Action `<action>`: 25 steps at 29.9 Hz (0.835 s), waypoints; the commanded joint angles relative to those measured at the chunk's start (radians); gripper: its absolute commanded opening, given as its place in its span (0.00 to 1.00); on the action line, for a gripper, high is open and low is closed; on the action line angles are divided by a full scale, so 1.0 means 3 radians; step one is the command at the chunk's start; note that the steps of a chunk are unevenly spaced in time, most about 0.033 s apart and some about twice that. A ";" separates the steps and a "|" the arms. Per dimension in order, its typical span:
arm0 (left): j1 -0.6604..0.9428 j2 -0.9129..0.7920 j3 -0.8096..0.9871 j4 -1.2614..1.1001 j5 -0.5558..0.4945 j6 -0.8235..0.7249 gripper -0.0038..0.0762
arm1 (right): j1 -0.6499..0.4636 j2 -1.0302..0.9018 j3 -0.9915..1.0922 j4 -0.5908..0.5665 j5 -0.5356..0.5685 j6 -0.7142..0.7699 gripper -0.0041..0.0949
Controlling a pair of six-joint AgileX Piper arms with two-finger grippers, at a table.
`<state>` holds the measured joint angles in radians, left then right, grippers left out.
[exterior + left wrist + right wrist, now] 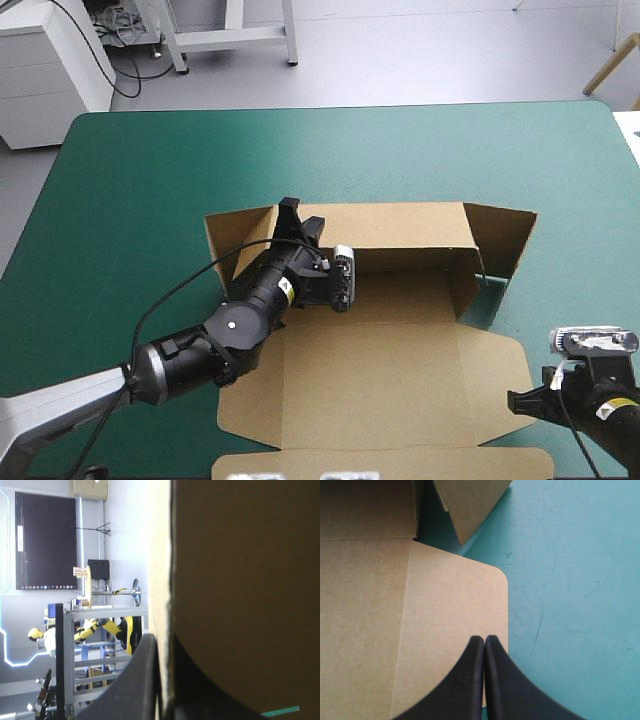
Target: Fold the box
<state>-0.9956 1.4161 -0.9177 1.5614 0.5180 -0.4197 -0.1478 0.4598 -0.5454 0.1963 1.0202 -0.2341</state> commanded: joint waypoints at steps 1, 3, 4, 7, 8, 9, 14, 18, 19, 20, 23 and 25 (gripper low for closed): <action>-0.0083 -0.0008 -0.0018 -0.0051 0.0617 -0.0158 0.04 | -0.0018 0.0019 -0.0078 0.0079 -0.0150 -0.0073 0.02; -0.0126 0.0040 -0.0018 -0.0044 0.0756 -0.0158 0.04 | -0.0018 0.0019 -0.0078 0.0093 -0.0150 -0.0089 0.02; -0.0153 0.0065 -0.0018 -0.0044 0.0796 -0.0158 0.04 | -0.0018 0.0019 -0.0078 0.0093 -0.0150 -0.0092 0.02; -0.0245 0.0099 -0.0013 -0.0013 0.0775 -0.0189 0.04 | -0.0018 0.0019 -0.0078 0.0093 -0.0150 -0.0092 0.02; -0.0278 0.0105 -0.0013 0.0013 0.0775 -0.0196 0.04 | -0.0018 0.0019 -0.0078 0.0093 -0.0150 -0.0092 0.02; -0.0301 0.0114 -0.0013 0.0068 0.0781 -0.0198 0.04 | -0.0018 0.0019 -0.0078 0.0093 -0.0150 -0.0102 0.02; -0.0344 0.0114 -0.0013 0.0306 0.0781 -0.0484 0.04 | -0.0018 0.0019 -0.0078 0.0093 -0.0150 -0.0102 0.09; -0.0344 0.0114 -0.0013 0.0330 0.0781 -0.0522 0.04 | -0.0018 0.0019 -0.0078 0.0093 -0.0150 -0.0102 0.35; -0.0344 0.0114 -0.0013 0.0330 0.0781 -0.0522 0.04 | -0.0018 0.0019 -0.0078 0.0093 -0.0150 -0.0102 0.42; -0.0344 0.0114 -0.0013 0.0330 0.0781 -0.0522 0.04 | -0.0018 0.0019 -0.0078 0.0093 -0.0150 -0.0102 0.51; -0.0344 0.0114 -0.0013 0.0392 0.0781 -0.0522 0.04 | -0.0018 0.0019 -0.0078 0.0093 -0.0150 -0.0102 0.75; -0.0344 0.0114 -0.0013 0.0461 0.0792 -0.0541 0.04 | -0.0018 0.0019 -0.0078 0.0093 -0.0150 -0.0102 0.80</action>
<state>-1.0918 1.4743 -0.9042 1.6684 0.7489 -0.5572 -0.1478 0.4598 -0.5454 0.2119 1.0211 -0.2568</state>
